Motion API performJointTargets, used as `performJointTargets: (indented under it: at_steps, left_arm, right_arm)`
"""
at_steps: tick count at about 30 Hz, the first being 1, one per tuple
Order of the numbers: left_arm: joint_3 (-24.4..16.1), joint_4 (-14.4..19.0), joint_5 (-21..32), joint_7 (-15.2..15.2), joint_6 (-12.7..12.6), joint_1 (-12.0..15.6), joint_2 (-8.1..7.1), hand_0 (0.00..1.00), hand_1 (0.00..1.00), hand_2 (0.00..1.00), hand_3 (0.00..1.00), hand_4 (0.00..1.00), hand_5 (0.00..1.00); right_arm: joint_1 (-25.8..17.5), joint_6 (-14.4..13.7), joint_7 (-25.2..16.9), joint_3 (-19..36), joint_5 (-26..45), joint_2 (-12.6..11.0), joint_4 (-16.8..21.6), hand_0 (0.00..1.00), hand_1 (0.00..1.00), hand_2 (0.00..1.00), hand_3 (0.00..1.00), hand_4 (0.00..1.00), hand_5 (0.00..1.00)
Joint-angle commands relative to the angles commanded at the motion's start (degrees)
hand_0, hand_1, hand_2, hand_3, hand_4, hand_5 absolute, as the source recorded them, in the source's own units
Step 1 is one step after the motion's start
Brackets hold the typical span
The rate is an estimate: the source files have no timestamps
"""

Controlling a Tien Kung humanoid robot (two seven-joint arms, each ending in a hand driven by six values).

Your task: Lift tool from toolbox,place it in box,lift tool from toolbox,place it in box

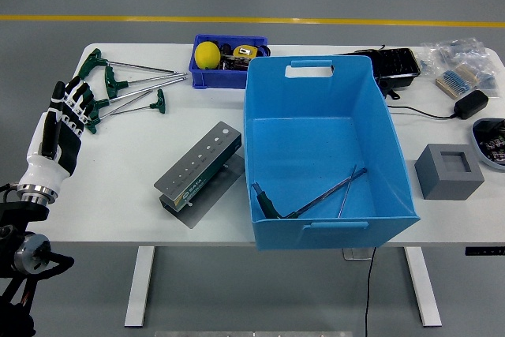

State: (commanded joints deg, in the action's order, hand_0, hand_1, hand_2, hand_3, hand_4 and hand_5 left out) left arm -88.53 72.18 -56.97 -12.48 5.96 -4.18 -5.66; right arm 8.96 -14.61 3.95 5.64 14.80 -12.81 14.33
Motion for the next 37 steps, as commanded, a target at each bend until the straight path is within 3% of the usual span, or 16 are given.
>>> performJointTargets:
  at_steps: [1,6,37]
  left_arm:
    - [0.1,0.0,0.3,0.0,0.0,0.0,0.02,0.965,0.928,0.998,0.952,0.951,0.998]
    - [-0.1,-0.2,2.2,0.1,0.0,0.0,0.38,0.965,0.928,0.998,0.952,0.951,0.998]
    - [-0.2,-0.4,0.3,0.3,0.3,-0.2,0.31,0.953,0.919,0.998,0.89,0.938,0.998]
  right_arm:
    - [0.0,0.0,0.0,0.0,0.0,0.0,0.0,0.736,0.705,0.773,0.579,0.798,0.721]
    - [0.1,0.1,-0.2,-0.3,0.6,0.0,0.0,0.736,0.705,0.773,0.579,0.798,0.721]
    - [0.5,0.1,-0.1,-0.3,0.4,-0.2,0.1,0.734,0.704,0.773,0.579,0.797,0.718]
